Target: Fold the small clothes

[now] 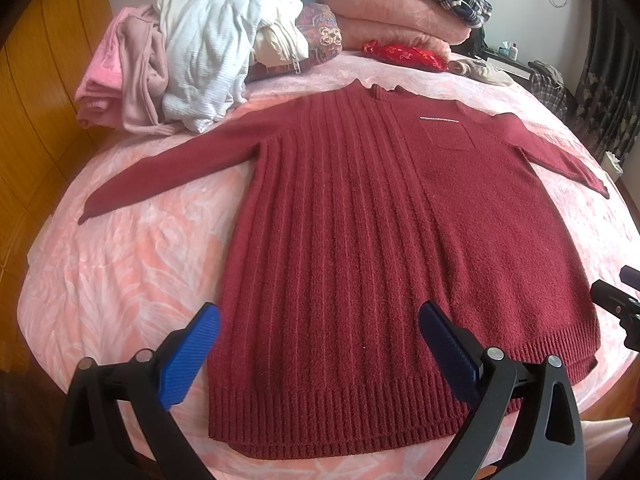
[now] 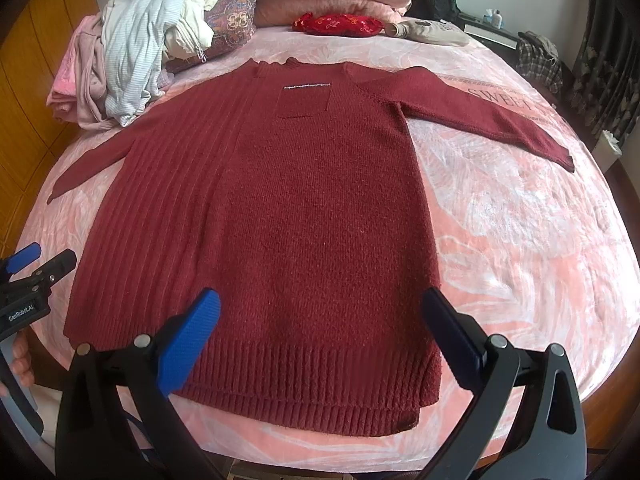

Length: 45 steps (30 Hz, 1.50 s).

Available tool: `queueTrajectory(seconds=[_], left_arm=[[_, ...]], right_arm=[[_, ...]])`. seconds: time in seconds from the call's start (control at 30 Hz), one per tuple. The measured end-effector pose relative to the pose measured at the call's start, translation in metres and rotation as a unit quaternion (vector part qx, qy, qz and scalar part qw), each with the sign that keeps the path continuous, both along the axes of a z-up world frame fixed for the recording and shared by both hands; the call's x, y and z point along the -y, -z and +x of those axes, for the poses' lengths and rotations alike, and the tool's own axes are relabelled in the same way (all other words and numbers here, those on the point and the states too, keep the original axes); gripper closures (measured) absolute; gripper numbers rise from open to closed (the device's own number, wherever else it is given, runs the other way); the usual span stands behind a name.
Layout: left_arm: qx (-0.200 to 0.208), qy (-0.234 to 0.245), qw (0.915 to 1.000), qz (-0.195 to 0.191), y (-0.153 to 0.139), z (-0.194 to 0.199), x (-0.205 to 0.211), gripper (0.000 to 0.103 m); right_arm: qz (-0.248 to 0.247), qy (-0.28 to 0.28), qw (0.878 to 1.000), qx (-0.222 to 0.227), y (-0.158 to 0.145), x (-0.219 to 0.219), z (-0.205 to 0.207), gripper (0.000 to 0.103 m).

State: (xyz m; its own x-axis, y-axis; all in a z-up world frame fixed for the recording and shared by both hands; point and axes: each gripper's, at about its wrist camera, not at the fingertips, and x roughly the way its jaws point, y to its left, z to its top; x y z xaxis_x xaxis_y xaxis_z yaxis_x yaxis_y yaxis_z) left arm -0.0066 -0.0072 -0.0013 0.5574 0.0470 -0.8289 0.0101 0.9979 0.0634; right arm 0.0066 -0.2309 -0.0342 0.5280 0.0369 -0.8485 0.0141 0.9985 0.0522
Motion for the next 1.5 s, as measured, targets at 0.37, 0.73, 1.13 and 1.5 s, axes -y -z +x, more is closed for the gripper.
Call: queueTrajectory(seconds=[0.37,0.73,1.13,1.5], left_arm=[[-0.004,-0.001,1.0000,-0.003,-0.001,0.002,0.000,0.004],[-0.022,-0.007,0.9997,0.011,-0.008,0.111,0.044,0.004],[-0.026,0.036,0.9981,-0.043,0.013,0.263,0.197,0.004],[-0.040,0.064,0.9968,-0.025,0.059,0.320,0.314,0.004]], right_arm=[[0.017,0.002,1.000,-0.017,0.003,0.002,0.004,0.003],[0.060,0.089,0.994,-0.025,-0.025,0.100,0.080,0.003],[0.093,0.130,0.985,-0.062,-0.003,0.272,0.205,0.003],[0.047,0.163,0.979,-0.113,0.041,0.390,0.254,0.003]])
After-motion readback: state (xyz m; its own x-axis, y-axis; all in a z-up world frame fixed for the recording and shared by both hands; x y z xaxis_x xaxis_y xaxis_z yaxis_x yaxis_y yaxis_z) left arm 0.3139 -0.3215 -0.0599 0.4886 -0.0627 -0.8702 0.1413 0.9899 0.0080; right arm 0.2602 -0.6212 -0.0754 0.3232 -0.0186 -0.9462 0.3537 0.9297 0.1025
